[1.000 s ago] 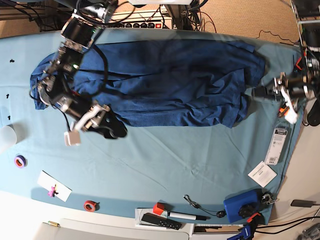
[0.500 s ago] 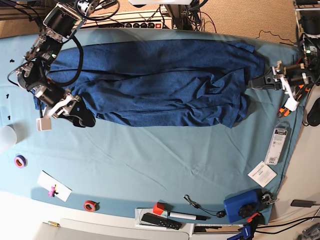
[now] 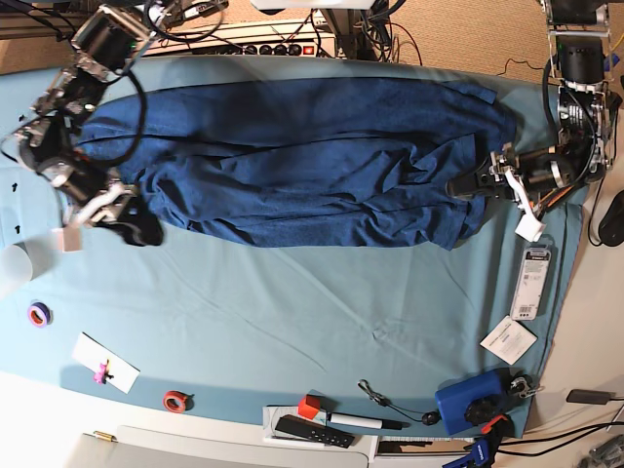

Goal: Layout the t-shirt on the table in an organized manner, then fold the t-shirt properly
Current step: 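Pull the shirt ends apart with both grippers to straighten it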

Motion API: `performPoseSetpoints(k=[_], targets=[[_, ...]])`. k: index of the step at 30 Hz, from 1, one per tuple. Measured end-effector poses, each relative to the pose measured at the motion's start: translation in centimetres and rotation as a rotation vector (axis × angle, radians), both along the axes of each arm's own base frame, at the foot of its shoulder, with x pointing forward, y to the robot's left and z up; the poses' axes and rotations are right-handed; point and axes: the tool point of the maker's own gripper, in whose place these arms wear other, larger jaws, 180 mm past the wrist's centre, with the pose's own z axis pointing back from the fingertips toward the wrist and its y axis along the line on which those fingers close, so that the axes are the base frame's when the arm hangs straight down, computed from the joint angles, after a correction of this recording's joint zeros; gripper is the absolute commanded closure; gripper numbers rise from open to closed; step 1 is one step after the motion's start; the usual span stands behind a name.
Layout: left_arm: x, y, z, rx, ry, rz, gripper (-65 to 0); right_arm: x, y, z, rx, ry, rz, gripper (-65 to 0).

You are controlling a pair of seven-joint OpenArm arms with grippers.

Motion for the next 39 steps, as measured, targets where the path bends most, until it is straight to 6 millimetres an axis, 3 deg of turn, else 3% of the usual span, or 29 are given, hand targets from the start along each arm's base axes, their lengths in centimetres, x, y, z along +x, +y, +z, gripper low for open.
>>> performPoseSetpoints(k=[8,20,27,31,36,37,39], targets=[[0.6,-0.6,-0.1,0.107,-0.031,-0.064,-31.5,-0.3,-3.5,1.3,-0.054,-0.020,-0.064,-27.9],[-0.2,0.2,-0.3,0.129,-0.026,-0.068,-31.5,-0.3,-3.6,1.3,-0.054,-0.020,-0.066,-27.9],[-2.2,-0.2,-0.2,0.060,0.016,-0.090,-31.4,-0.5,-4.0,0.6,-0.087,0.009,-0.079,-27.9],[-2.2,-0.5,-0.3,0.057,0.017,-0.093,-26.9,-0.5,-4.0,0.6,-0.087,0.009,-0.079,-27.9],[-2.2,-1.5,-0.4,0.040,0.016,-0.100,-26.2,-0.5,-4.0,0.6,-0.088,0.009,-0.079,-27.9],[-2.2,-1.6,-0.5,0.043,0.016,-0.103,-23.7,-0.5,-4.0,0.6,-0.087,0.009,-0.079,-27.9],[-2.3,-1.8,-0.8,0.069,0.016,-0.126,-12.0,-0.5,-4.0,0.6,-0.087,0.009,-0.079,-27.9]])
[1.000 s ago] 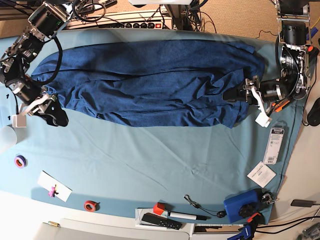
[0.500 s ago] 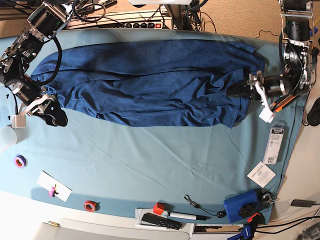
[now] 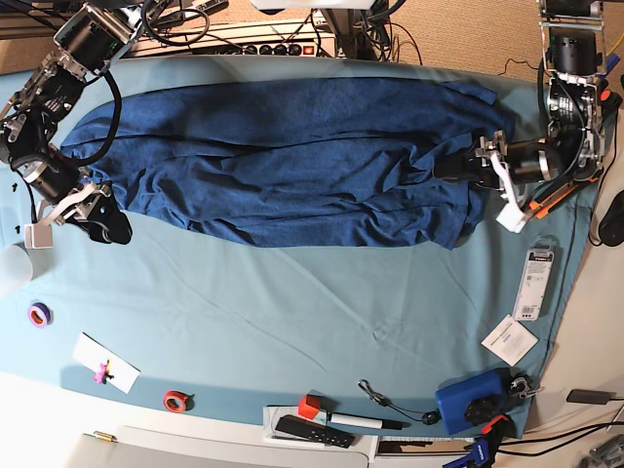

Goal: Layout the t-shirt on the table in an organized manner, then fold the t-shirt properly
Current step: 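Pull the shirt ends apart with both grippers to straighten it, then fold the held shirt end with the left gripper toward the right gripper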

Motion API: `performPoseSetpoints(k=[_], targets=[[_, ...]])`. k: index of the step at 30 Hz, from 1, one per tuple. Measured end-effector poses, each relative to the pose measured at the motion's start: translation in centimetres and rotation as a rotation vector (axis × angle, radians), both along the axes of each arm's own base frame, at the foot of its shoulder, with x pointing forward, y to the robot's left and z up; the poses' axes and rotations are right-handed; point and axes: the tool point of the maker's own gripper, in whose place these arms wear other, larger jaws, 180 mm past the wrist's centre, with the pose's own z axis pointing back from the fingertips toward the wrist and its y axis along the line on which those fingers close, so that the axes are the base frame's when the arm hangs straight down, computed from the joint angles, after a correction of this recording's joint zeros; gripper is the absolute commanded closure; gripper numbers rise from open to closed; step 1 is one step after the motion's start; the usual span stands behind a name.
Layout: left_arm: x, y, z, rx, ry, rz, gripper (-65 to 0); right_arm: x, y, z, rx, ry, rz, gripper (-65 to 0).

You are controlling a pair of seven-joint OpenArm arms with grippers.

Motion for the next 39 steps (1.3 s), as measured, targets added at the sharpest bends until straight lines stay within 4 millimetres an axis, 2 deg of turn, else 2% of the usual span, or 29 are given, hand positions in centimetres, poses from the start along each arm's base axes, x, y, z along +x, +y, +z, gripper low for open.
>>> performPoseSetpoints(k=[1,2,7,11,14,19,28,34,39], targets=[[-0.1,0.0,-0.2,0.023,0.003,-0.018,-4.1,0.0,0.0,0.0,0.000,0.000,0.000,-27.9],[-0.2,0.0,-0.4,0.039,0.007,-0.033,0.0,0.0,0.0,0.0,-0.001,0.000,0.000,-27.9],[0.4,-0.5,0.8,-0.034,-0.032,-0.007,0.0,-0.2,-1.4,-1.4,-0.086,0.058,-0.049,-27.9],[-0.9,-2.5,2.9,-0.166,-0.063,-0.086,0.0,-0.1,-3.0,-2.0,-0.162,0.076,-0.104,-27.9],[-2.1,-5.5,3.6,-0.212,-0.082,-0.174,0.0,-0.1,-4.5,-2.1,-0.214,0.095,-0.145,-27.9],[-2.3,-9.7,5.1,-0.298,-0.119,-0.207,0.0,-0.6,-6.6,-2.5,-0.275,0.156,-0.214,-27.9],[0.4,-17.1,9.6,-0.424,-0.241,-0.317,0.0,-1.6,-9.0,-2.1,-0.287,0.162,-0.300,-27.9],[0.3,-21.9,8.6,-0.290,-0.309,-0.454,0.0,-2.2,-10.2,-1.7,-0.279,0.154,-0.341,-27.9],[-0.2,-25.3,7.7,-0.196,-0.372,-0.522,0.0,-2.2,-10.2,-1.8,-0.279,0.155,-0.342,-27.9]])
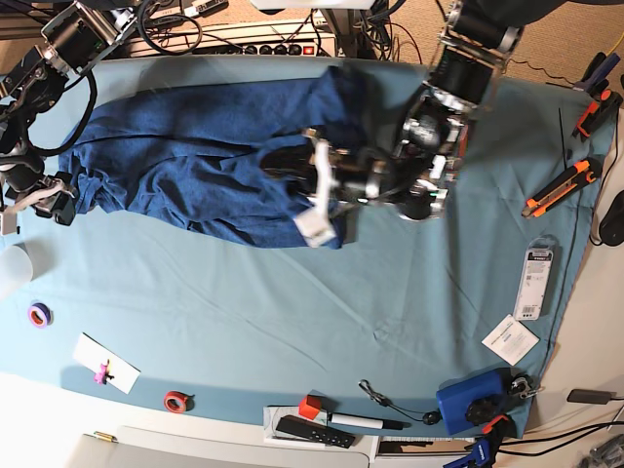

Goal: Layout the t-shirt on the table in an organized manner, then fold the t-shirt properly
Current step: 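Fold the held shirt end with the left gripper toward the right gripper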

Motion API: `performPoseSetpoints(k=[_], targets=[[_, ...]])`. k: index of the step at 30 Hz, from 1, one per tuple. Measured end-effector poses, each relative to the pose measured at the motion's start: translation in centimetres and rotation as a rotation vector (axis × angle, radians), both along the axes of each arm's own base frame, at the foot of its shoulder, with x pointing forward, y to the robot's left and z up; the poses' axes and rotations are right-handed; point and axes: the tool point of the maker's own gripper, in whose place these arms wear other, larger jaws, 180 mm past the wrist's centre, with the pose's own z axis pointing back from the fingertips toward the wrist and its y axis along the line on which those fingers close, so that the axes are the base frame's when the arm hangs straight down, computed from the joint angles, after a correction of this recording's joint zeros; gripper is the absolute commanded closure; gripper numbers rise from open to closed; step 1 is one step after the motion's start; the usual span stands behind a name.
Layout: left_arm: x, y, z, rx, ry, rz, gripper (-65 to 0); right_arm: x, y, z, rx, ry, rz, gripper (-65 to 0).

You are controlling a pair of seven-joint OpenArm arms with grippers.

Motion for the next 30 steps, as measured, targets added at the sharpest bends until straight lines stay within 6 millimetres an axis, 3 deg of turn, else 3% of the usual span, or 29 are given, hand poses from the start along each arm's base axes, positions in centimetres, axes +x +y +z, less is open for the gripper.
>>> performPoseSetpoints(k=[4,5,8,9,20,30], targets=[[-0.3,-1.4,-1.4,0.087,-0.026,0.004,0.0,0.0,0.0,0.0,0.000,-0.001,0.000,-27.9],[-0.3,-1.7,-1.5,0.099,-0.034,0.005,-3.7,0.0,0.0,0.0,0.000,0.000,0.000,-27.9],[-0.6,-2.6,-1.5,0.108,-0.062,-0.008,-24.1,0.0,0.0,0.0,0.000,-0.001,0.000,-27.9],[-0.6,-2.9,-1.3,0.100,-0.069,-0.009,-26.7,0.0,0.0,0.0,0.000,-0.001,0.000,-27.9],[-2.3,-6.9,-1.2,0.191,-0.228,-0.134,-27.1,0.0,0.0,0.0,0.002,-0.003,0.001,-27.9],[-2.4,-8.9,-0.8,0.353,-0.542,-0.368,-27.0,0.1,0.2,0.0,0.006,-0.003,0.002,-27.9]])
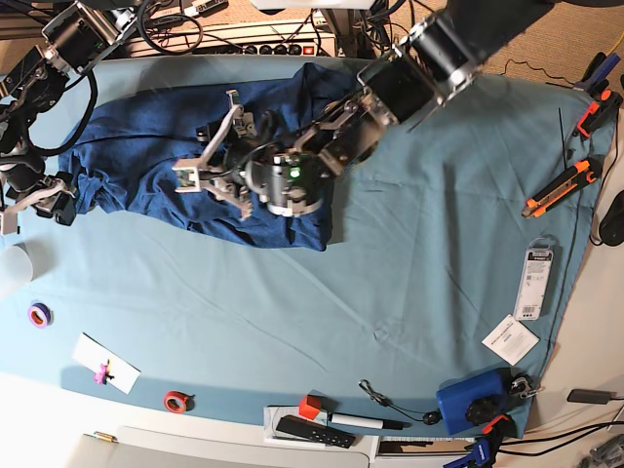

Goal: Layout the t-shirt on the table in an organized manner, then fold the t-shirt properly
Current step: 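Fold the held shirt end with the left gripper toward the right gripper, then press the folded fabric with the left gripper and release it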

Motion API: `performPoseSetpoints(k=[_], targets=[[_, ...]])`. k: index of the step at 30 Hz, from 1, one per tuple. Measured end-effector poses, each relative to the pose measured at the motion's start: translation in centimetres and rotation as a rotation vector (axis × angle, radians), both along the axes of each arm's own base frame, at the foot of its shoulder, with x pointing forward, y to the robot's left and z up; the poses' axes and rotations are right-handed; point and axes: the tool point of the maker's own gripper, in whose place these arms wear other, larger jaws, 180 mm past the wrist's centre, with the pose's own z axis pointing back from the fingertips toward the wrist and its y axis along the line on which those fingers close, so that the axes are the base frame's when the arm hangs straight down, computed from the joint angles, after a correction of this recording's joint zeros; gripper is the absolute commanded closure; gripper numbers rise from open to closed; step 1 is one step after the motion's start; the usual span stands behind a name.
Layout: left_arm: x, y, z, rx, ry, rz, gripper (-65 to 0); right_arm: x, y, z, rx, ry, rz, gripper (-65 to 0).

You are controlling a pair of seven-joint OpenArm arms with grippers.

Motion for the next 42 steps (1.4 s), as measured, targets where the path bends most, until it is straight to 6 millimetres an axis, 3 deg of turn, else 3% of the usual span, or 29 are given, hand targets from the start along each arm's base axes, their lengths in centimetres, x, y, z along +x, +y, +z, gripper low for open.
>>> performPoseSetpoints(k=[6,9,10,13,16,19,25,29,35,42], targets=[[1.2,-1.4,2.4,-0.046,-0.098,-0.067,-27.0,0.0,0.0,0.0,0.000,0.000,0.000,-27.9],[3.2,-1.5,3.5,-0.052,-0.113,0.007,-25.7,0.0,0.0,0.0,0.000,0.000,0.000,-27.9],[4.1,-1.4,3.8,-0.055,-0.117,0.046,-21.8,0.0,0.0,0.0,0.000,0.000,0.000,-27.9],[6.5,-0.7,4.8,-0.069,-0.108,0.154,0.0,0.0,0.0,0.0,0.000,0.000,0.000,-27.9],[7.4,1.1,4.2,-0.021,-0.066,0.190,0.0,0.0,0.0,0.0,0.000,0.000,0.000,-27.9],[7.1,2.8,4.0,-0.008,0.023,0.161,0.0,0.0,0.0,0.0,0.000,0.000,0.000,-27.9],[6.2,5.3,6.3,-0.150,0.192,0.075,0.0,0.0,0.0,0.0,0.000,0.000,0.000,-27.9],[6.3,8.3,4.3,-0.069,0.227,0.098,0.0,0.0,0.0,0.0,0.001,-0.001,0.000,-27.9],[7.4,10.7,0.6,-0.022,0.140,0.206,0.0,0.0,0.0,0.0,0.000,-0.001,0.000,-27.9],[6.8,10.2,-0.4,-0.042,0.126,0.223,0.0,0.0,0.0,0.0,0.000,0.000,0.000,-27.9]])
